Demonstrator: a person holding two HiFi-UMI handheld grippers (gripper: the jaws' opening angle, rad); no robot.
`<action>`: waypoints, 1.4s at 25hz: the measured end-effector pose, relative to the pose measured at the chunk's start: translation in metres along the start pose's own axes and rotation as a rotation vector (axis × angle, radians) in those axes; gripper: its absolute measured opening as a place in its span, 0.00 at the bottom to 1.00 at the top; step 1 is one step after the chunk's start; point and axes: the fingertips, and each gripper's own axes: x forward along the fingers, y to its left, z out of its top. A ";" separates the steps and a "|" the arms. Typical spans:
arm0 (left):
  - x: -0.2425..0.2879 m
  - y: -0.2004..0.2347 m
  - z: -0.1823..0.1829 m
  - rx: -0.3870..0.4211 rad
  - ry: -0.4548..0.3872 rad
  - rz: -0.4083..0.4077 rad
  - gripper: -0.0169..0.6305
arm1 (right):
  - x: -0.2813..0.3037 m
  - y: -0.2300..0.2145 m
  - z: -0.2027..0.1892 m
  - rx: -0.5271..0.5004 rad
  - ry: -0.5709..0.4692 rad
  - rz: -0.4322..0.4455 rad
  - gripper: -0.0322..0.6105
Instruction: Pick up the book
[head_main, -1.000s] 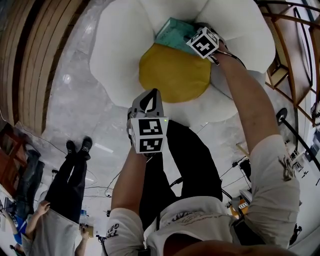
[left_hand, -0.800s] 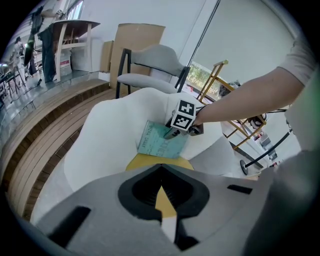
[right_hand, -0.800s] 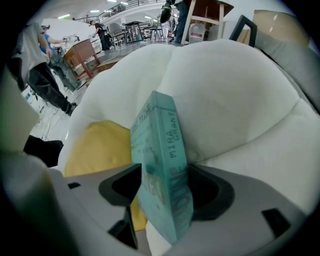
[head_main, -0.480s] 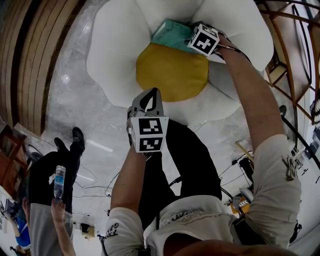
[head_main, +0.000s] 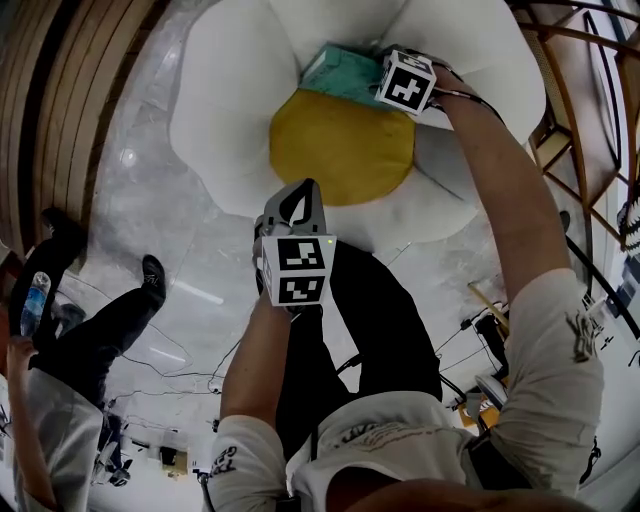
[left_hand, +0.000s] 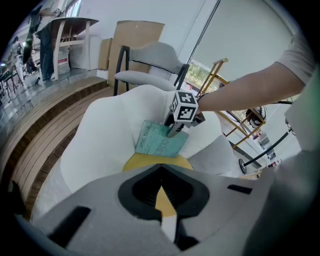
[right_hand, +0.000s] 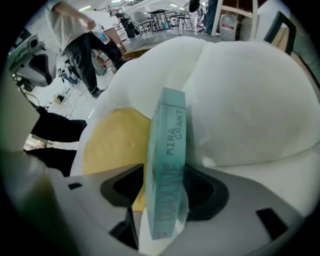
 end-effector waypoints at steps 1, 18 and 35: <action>0.001 0.000 0.000 -0.001 0.001 0.000 0.06 | 0.002 -0.001 -0.003 -0.029 0.016 -0.024 0.46; 0.002 -0.008 0.004 0.026 0.002 -0.017 0.06 | -0.001 0.012 0.002 0.009 -0.072 -0.085 0.35; -0.044 0.003 0.030 0.054 -0.062 0.007 0.06 | -0.072 0.051 0.015 0.091 -0.170 -0.164 0.34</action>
